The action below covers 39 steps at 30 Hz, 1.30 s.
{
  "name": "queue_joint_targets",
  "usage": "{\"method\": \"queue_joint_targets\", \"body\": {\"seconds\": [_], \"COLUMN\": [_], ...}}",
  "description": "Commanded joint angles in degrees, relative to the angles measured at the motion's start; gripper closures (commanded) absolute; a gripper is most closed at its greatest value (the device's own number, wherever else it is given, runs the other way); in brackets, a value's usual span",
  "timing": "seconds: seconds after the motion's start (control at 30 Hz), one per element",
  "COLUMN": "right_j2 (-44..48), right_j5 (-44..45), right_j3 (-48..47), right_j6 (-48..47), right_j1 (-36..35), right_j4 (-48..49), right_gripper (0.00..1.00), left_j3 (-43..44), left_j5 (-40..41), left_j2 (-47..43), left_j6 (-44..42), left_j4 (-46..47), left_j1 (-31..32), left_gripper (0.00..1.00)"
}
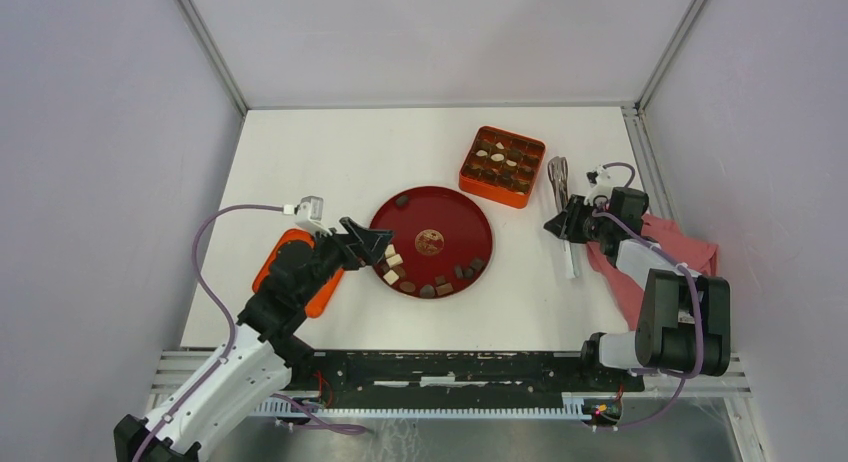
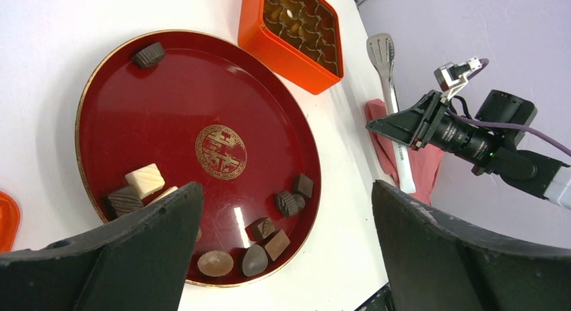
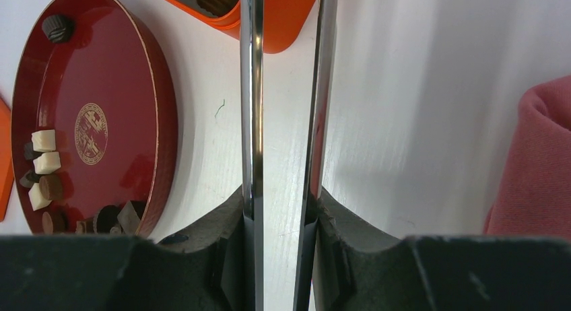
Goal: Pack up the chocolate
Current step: Place the clamp at the center of the board.
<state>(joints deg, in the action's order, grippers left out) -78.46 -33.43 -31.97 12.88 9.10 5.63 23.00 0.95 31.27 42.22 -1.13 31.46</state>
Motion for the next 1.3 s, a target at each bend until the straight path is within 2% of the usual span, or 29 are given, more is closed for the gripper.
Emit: {"method": "queue_joint_targets", "body": {"seconds": [0.0, 0.3, 1.27], "right_j2": [-0.2, -0.3, -3.4], "right_j5": [-0.8, 0.3, 1.6], "right_j3": [0.3, 1.3, 0.7], "right_j6": [1.4, 2.6, 1.0], "right_j1": [-0.3, -0.3, -0.4], "right_j4": [3.4, 4.5, 3.2], "right_gripper": [0.64, 0.63, 0.63], "left_j3": [0.2, -1.2, -1.5], "left_j5": [-1.9, -2.5, -5.9], "left_j2": [0.0, -4.6, -1.5], "left_j6": [-0.6, 1.1, 2.1], "left_j4": [3.2, 3.1, 8.5], "left_j1": [-0.2, -0.3, -0.3], "left_gripper": [0.00, 0.00, 0.00]}}
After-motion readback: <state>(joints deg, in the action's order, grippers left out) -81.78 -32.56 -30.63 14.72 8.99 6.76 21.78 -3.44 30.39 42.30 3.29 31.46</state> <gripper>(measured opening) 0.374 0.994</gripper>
